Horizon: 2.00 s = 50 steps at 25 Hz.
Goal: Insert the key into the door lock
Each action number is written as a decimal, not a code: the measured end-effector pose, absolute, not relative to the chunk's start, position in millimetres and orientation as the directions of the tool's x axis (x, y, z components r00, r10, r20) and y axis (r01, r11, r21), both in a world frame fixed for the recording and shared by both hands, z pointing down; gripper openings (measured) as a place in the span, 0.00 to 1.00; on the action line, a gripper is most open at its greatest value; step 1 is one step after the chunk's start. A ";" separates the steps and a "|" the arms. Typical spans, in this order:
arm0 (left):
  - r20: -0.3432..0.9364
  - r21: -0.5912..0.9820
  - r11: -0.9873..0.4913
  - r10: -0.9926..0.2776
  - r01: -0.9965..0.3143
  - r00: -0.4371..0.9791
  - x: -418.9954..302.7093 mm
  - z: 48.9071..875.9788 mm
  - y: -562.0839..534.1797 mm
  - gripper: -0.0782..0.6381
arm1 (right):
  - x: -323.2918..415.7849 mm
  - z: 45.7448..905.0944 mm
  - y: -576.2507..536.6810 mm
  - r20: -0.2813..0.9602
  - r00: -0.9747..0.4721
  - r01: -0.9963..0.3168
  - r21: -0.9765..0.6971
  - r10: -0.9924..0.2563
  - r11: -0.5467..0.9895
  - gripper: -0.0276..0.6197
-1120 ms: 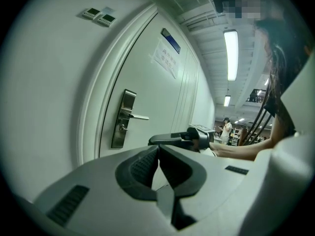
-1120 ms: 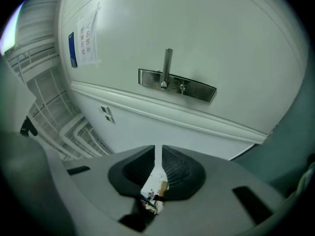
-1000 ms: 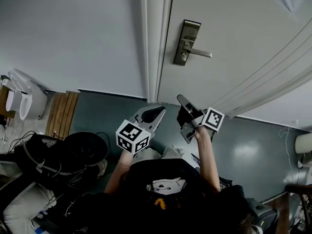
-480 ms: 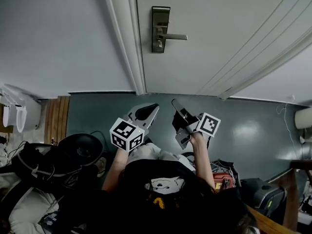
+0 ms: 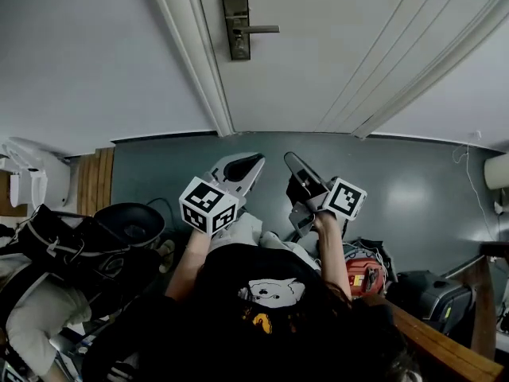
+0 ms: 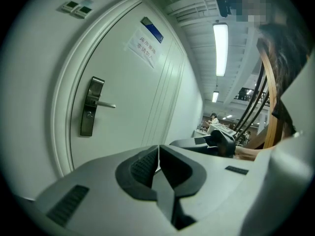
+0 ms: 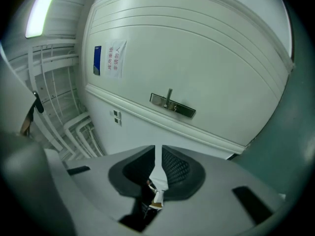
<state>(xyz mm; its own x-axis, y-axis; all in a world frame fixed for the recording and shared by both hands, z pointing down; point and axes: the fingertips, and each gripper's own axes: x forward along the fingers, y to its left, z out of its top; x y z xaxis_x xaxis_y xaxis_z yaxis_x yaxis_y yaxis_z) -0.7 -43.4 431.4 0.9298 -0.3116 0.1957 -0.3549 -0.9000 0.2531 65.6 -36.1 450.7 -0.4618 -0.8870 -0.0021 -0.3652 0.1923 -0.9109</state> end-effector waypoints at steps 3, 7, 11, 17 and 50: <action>0.208 0.260 -0.902 -0.297 -0.346 0.932 6.4 436.9 -40.7 0.13 | 67.1 457.5 -33.3 0.034 -0.462 -0.408 -0.895 -0.886 0.179 0.09; 0.218 0.269 -0.903 -0.281 -0.334 0.935 9.6 443.7 -28.9 0.13 | 65.6 465.7 -23.4 0.074 -0.454 -0.464 -0.870 -0.888 0.165 0.08; 0.206 0.244 -0.911 -0.285 -0.332 0.936 5.0 433.9 15.0 0.13 | 59.9 458.2 19.5 0.073 -0.443 -0.506 -0.843 -0.893 0.182 0.07; 0.181 0.230 -0.918 -0.285 -0.322 0.941 6.9 424.5 45.0 0.13 | 59.0 452.8 47.0 0.085 -0.424 -0.586 -0.785 -0.902 0.201 0.06; 0.262 0.188 -0.942 -0.225 -0.278 0.938 34.0 437.5 99.9 0.13 | 175.2 436.9 121.5 0.074 -0.180 -0.746 -0.660 -0.981 0.087 0.05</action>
